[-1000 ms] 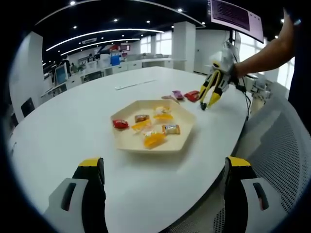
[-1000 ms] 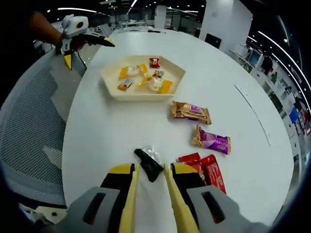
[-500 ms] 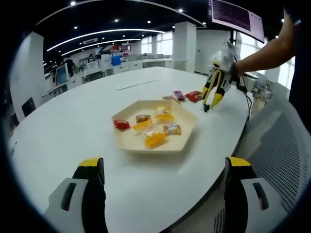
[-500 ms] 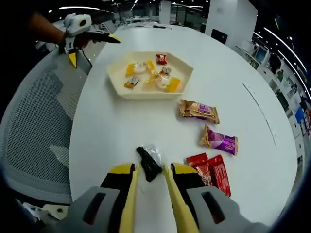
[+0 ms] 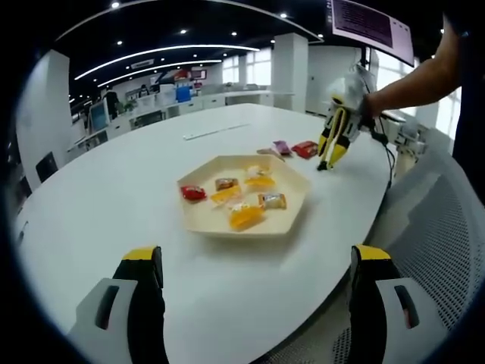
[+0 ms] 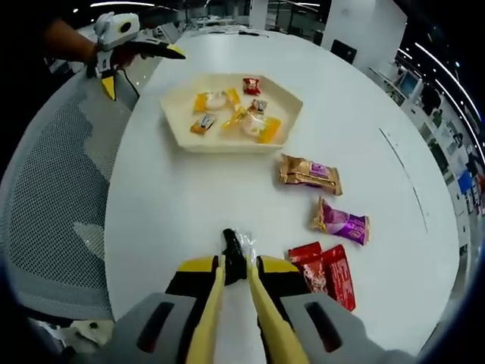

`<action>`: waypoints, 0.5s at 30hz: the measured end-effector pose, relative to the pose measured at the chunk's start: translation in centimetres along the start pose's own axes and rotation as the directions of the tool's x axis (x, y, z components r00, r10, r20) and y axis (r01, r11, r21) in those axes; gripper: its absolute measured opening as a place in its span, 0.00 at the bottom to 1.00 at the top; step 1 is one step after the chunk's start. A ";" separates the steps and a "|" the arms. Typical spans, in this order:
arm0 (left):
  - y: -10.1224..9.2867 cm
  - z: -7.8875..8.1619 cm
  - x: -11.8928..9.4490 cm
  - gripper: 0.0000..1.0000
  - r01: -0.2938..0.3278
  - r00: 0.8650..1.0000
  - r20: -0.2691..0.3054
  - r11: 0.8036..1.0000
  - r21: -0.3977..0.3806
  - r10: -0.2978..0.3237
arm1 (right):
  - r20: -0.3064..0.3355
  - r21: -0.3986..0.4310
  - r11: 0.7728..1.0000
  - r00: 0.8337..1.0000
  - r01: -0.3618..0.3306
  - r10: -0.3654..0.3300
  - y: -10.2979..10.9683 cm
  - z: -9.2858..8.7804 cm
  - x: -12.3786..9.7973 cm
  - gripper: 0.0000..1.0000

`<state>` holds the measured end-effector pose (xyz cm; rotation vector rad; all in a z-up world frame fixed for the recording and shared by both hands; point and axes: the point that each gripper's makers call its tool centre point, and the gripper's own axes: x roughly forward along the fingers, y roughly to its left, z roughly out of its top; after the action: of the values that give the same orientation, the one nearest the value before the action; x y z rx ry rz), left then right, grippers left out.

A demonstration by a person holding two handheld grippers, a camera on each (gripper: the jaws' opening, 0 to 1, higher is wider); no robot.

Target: Place the target food into the container with the food tongs after gripping and lifting it, then release it inside without dropping or visibly crushing the food.

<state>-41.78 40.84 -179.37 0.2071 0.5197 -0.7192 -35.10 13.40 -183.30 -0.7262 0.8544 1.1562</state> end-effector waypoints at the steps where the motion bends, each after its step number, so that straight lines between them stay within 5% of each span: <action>1: 0.0 0.0 0.0 0.99 0.001 1.000 -0.001 1.000 -0.003 -0.001 | 0.001 0.004 1.000 1.000 0.007 -0.007 -0.1 0.1 -0.2 0.18; 15: -0.7 1.3 -0.2 1.00 0.039 0.997 0.067 0.999 -0.011 -0.038 | 0.011 0.152 0.985 0.996 0.083 -0.085 -2.1 0.0 -2.9 0.19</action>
<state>-41.89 39.98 -178.18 0.1615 0.4657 -0.7574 -33.52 11.50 -180.72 -0.6199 0.8784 1.0095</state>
